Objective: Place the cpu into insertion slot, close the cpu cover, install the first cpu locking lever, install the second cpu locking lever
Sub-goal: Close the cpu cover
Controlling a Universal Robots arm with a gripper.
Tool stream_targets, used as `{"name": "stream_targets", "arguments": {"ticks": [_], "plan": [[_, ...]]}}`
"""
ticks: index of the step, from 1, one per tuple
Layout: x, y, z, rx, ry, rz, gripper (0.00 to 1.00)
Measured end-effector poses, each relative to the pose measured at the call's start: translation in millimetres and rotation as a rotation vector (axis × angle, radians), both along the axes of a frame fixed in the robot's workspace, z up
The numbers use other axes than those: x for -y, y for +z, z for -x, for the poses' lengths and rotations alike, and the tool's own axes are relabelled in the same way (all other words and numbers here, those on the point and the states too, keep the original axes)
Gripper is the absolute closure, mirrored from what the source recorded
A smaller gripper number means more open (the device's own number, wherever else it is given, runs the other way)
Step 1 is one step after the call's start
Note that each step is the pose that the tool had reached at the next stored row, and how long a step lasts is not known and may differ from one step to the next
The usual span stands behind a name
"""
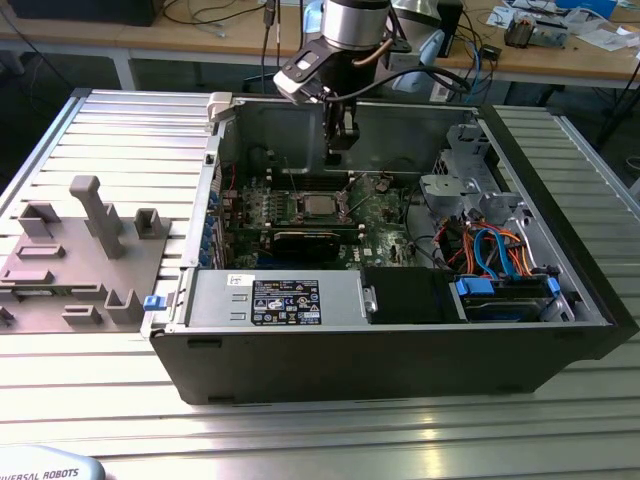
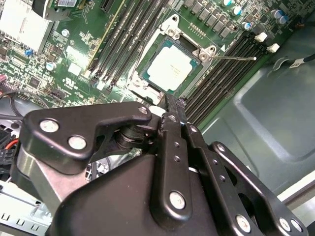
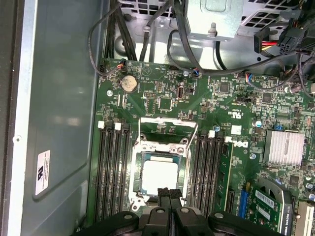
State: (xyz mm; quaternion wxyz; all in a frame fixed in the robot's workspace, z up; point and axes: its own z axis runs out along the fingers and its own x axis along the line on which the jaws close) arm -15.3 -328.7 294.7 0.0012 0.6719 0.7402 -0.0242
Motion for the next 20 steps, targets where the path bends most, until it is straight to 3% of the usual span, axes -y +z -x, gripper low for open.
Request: {"name": "stream_targets", "arguments": {"ticks": [20], "plan": [[0.0,-0.4,-3.8,0.0000,0.000,0.0005,0.89]]}}
